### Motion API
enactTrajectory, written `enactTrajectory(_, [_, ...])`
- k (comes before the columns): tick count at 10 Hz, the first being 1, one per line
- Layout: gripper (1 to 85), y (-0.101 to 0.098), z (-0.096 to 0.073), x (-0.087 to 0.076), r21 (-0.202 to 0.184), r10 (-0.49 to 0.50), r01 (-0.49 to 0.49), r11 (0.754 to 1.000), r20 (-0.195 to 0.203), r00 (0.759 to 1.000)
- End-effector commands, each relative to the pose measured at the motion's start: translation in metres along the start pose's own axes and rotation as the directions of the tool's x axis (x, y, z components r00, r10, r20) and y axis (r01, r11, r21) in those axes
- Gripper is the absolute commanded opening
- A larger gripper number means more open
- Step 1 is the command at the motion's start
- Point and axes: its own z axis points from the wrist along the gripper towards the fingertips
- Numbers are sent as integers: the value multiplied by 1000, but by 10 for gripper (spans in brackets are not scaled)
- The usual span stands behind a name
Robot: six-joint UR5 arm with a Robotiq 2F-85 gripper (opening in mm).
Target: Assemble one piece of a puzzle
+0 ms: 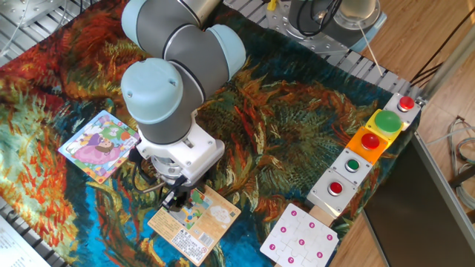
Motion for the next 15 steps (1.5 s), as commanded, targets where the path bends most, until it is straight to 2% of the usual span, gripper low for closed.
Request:
enactTrajectory(1, [440,-2,-1,-2,3,8,-8,1000,13,1000])
enactTrajectory(4, [413,-2,-1,-2,4,8,-8,1000,13,1000])
enactTrajectory(5, [367,-2,-1,-2,3,8,-8,1000,15,1000])
enactTrajectory(6, [360,-2,-2,-3,4,8,-8,1000,19,1000])
enactTrajectory(12, [23,-7,-13,1,18,17,-17,1000,20,1000])
enactTrajectory(14, [13,-5,-26,4,11,34,-34,999,5,999])
enactTrajectory(15, [13,-5,-26,4,11,40,-40,999,8,999])
